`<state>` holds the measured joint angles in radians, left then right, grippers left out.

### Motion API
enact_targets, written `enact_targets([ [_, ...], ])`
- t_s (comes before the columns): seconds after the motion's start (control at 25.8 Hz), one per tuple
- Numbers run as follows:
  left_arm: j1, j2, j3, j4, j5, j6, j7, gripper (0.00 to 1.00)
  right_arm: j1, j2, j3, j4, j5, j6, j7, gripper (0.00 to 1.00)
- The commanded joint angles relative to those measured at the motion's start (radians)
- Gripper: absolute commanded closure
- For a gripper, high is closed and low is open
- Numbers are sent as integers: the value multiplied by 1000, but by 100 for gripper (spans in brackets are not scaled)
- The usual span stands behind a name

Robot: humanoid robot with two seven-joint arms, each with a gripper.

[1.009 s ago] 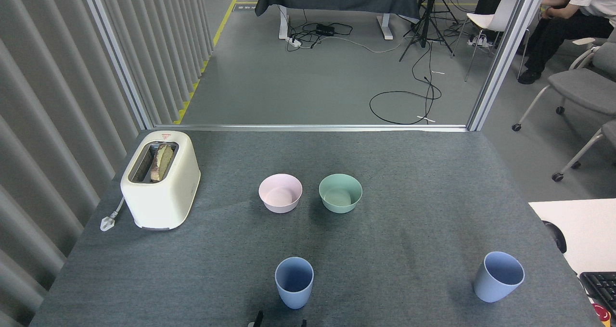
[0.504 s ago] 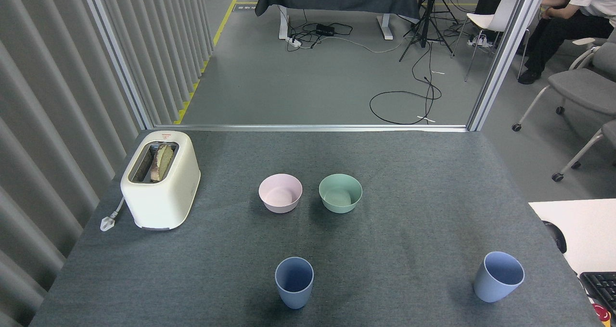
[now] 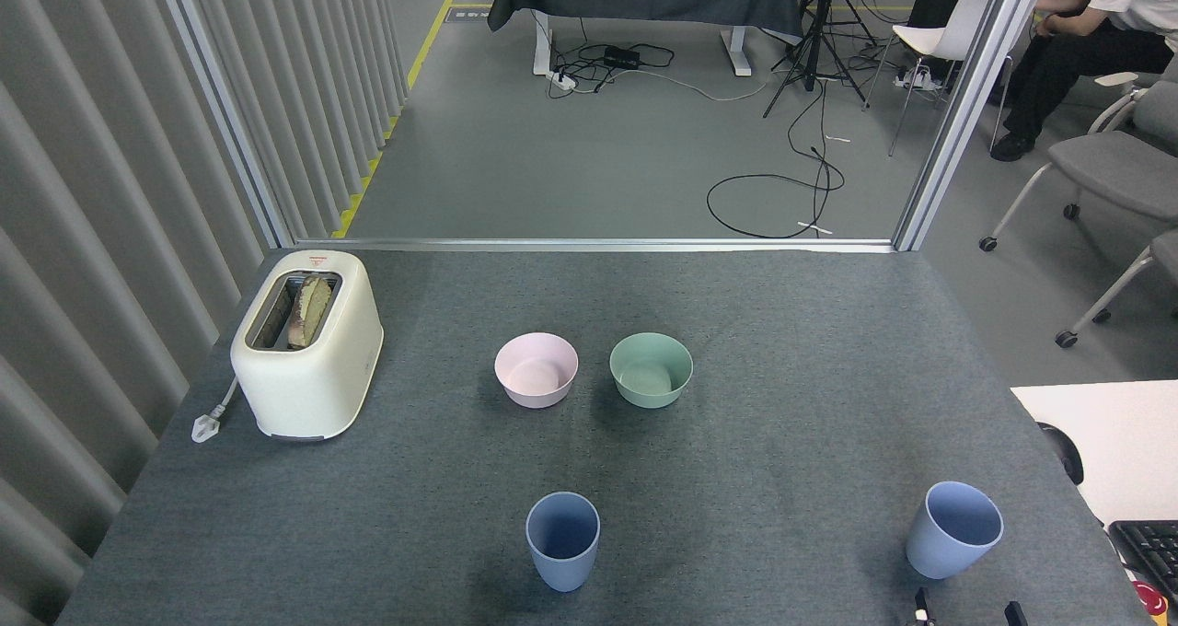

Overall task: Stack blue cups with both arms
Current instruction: 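Reach the right gripper to the other blue cup, then grasp the second blue cup with the right gripper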

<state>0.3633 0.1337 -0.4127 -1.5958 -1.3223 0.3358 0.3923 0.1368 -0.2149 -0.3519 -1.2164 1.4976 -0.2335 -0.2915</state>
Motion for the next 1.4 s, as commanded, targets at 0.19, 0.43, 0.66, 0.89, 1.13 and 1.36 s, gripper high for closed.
enact_targets([
  [0.19, -1, 0, 2, 0, 0, 0, 0, 1, -91, -17, 11, 90, 1, -1, 2, 0],
  [0.43, -1, 0, 3, 0, 0, 0, 0, 1, -131, -17, 36, 126, 0, 0, 2, 0],
  [0.66, -3, 0, 3, 2, 0, 0, 0, 1, -161, -35, 36, 153, 0, 2, 2, 0],
  [0.89, -15, -2, 14, 2, 0, 0, 2, 1, -178, -46, 34, 156, -5, 2, 2, 0],
  [1.13, -15, 0, 17, 5, 0, 0, 3, 1, -230, -54, 37, 215, 1, 2, 2, 1],
  [1.36, -14, -3, 17, 7, 2, 0, 7, 1, -227, -46, 37, 213, 13, 3, 0, 17],
])
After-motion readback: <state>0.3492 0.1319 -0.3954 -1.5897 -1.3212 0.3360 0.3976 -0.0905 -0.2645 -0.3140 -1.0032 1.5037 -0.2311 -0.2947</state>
